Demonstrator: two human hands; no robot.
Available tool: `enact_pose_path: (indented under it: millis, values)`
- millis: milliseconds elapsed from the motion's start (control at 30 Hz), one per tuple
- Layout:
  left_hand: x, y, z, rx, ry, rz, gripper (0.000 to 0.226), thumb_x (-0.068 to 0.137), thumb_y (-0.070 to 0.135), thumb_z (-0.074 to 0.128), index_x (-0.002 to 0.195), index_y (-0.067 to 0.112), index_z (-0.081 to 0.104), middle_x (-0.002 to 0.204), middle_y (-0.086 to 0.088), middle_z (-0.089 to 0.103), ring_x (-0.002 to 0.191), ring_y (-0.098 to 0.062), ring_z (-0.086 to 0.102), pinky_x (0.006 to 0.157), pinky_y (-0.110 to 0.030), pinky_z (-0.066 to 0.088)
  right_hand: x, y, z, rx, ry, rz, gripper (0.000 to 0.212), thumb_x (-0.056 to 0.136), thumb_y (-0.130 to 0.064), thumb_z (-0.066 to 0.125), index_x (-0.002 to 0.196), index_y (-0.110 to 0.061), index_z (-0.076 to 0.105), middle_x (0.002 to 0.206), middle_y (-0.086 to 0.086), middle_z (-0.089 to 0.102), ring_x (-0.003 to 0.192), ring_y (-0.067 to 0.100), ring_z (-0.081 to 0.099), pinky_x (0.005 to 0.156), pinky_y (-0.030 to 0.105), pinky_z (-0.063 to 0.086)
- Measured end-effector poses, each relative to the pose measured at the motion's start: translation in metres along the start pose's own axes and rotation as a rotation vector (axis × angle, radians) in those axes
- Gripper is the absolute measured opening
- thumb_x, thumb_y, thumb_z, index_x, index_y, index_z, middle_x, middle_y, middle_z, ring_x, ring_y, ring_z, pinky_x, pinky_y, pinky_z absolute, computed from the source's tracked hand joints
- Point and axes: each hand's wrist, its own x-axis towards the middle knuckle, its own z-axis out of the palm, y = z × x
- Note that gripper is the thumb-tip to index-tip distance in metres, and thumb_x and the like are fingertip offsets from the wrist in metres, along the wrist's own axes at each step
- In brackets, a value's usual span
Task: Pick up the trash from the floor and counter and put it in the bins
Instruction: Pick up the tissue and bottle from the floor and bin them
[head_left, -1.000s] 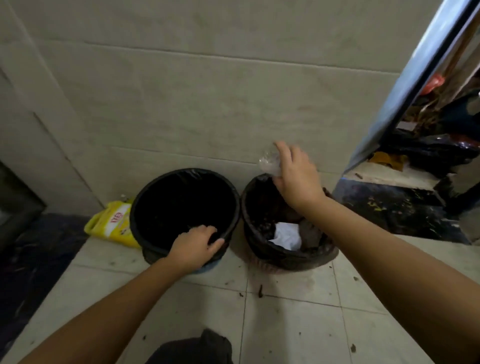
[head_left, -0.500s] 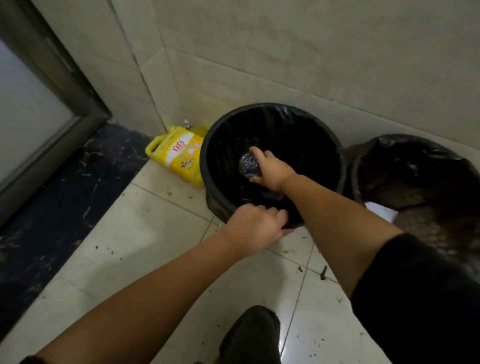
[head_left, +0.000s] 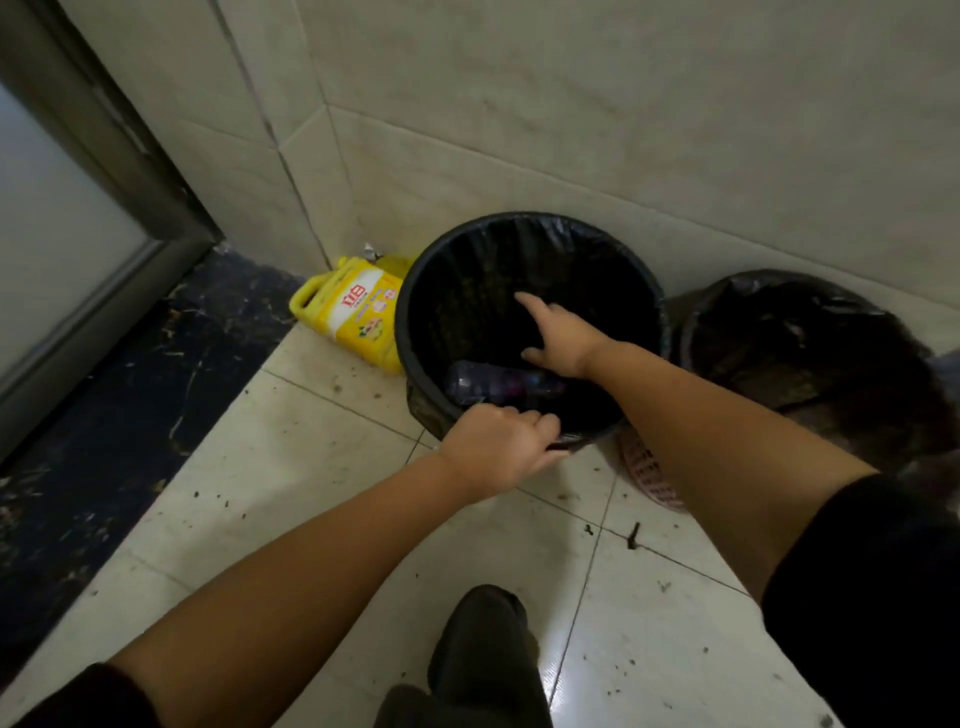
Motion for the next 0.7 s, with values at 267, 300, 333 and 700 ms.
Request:
enact_pose_path:
  millis: [267, 300, 333, 700]
  values:
    - [0.011, 0.015, -0.055, 0.057, -0.128, -0.012, 0.059, 0.090, 0.057, 0.031, 0.115, 0.014, 0.062, 0.099, -0.008, 0.070, 0.092, -0.028, 0.069, 0.072, -0.036, 0.053, -0.159, 0.067, -0.093, 0.031, 0.404, 0.079, 0.060, 0.093, -0.019, 0.056, 0.147, -0.015, 0.030, 0.136, 0.018, 0.048, 0.117, 0.035, 0.056, 0.100, 0.045, 0.047]
    - [0.019, 0.022, -0.065, 0.063, -0.119, -0.002, 0.057, 0.093, 0.055, 0.032, 0.126, 0.015, 0.054, 0.112, -0.008, 0.066, 0.104, -0.029, 0.064, 0.081, -0.037, 0.050, -0.181, 0.079, -0.098, 0.028, 0.433, 0.112, 0.059, 0.093, -0.019, 0.055, 0.146, -0.015, 0.031, 0.135, 0.018, 0.049, 0.115, 0.035, 0.057, 0.097, 0.045, 0.048]
    - [0.029, 0.032, -0.077, 0.055, -0.108, 0.022, 0.055, 0.095, 0.053, 0.033, 0.133, 0.016, 0.047, 0.121, -0.007, 0.061, 0.112, -0.028, 0.058, 0.087, -0.038, 0.048, -0.204, 0.090, -0.101, 0.029, 0.458, 0.148, 0.058, 0.093, -0.020, 0.055, 0.146, -0.015, 0.031, 0.134, 0.018, 0.049, 0.114, 0.034, 0.058, 0.096, 0.045, 0.049]
    - [0.141, 0.298, -0.138, 0.030, -0.065, 0.435, 0.050, 0.096, 0.048, 0.039, 0.133, 0.015, 0.044, 0.125, -0.010, 0.057, 0.115, -0.029, 0.054, 0.088, -0.043, 0.048, -0.483, 0.227, -0.031, 0.179, 0.592, 0.713, 0.055, 0.095, -0.024, 0.052, 0.145, -0.020, 0.030, 0.138, 0.014, 0.047, 0.117, 0.033, 0.056, 0.096, 0.044, 0.049]
